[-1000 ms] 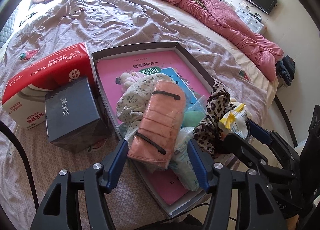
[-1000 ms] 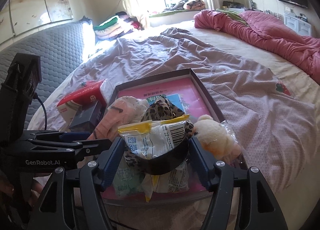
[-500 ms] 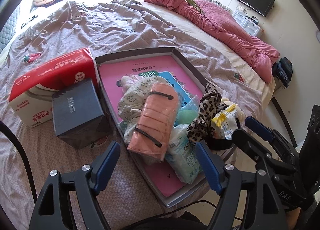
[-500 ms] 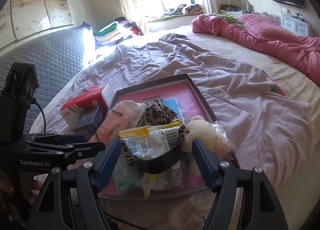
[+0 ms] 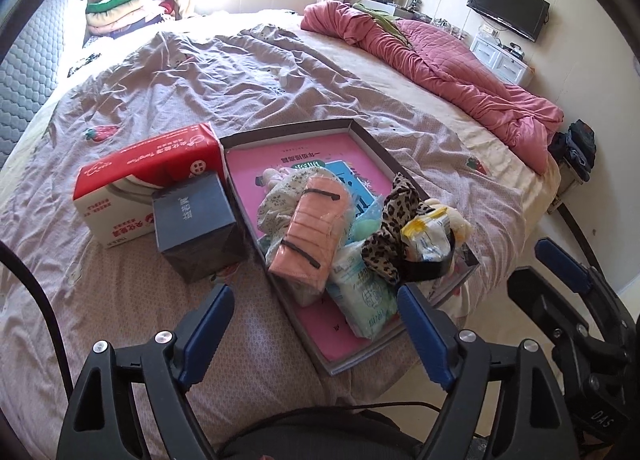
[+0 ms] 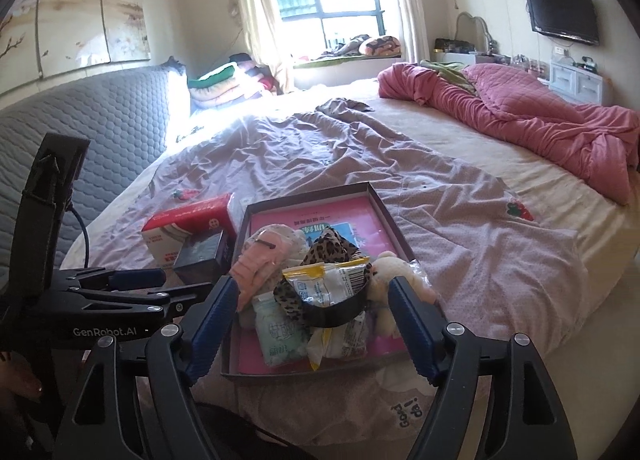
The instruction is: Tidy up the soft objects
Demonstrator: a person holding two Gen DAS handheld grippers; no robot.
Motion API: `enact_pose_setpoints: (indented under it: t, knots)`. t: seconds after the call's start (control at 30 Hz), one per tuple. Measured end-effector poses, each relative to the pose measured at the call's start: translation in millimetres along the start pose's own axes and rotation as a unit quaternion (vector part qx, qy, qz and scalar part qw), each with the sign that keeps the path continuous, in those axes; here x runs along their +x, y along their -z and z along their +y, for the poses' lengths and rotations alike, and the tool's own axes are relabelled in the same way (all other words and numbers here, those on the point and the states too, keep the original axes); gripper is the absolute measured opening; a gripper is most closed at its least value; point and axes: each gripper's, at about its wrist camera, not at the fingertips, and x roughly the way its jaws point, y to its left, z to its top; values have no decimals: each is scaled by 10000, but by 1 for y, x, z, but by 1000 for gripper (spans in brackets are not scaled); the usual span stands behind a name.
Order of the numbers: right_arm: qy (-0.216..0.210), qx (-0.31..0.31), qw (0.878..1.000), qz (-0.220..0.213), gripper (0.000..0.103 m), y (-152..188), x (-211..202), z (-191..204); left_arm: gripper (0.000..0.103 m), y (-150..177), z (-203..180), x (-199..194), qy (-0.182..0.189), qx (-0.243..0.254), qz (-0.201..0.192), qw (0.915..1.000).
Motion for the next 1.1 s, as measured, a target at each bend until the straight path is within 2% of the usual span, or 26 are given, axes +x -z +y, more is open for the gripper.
enact_pose_setpoints:
  t: [0.3, 0.47, 0.63, 1.1]
  knots:
    - [326, 92, 9990, 305, 79, 13, -14, 3, 83, 30, -1, -20, -267, -250, -9, 9993]
    - [503, 205, 9982, 265, 79, 20, -25, 3, 83, 42, -6, -28, -368, -210, 4, 9991]
    - [502, 129, 9985, 185, 79, 22, -33, 9, 83, 51, -8, -35, -445, -199, -2, 9988]
    - [320, 90, 9987, 390, 79, 31, -34, 21, 83, 64, -8, -47, -638, -278, 8, 9976]
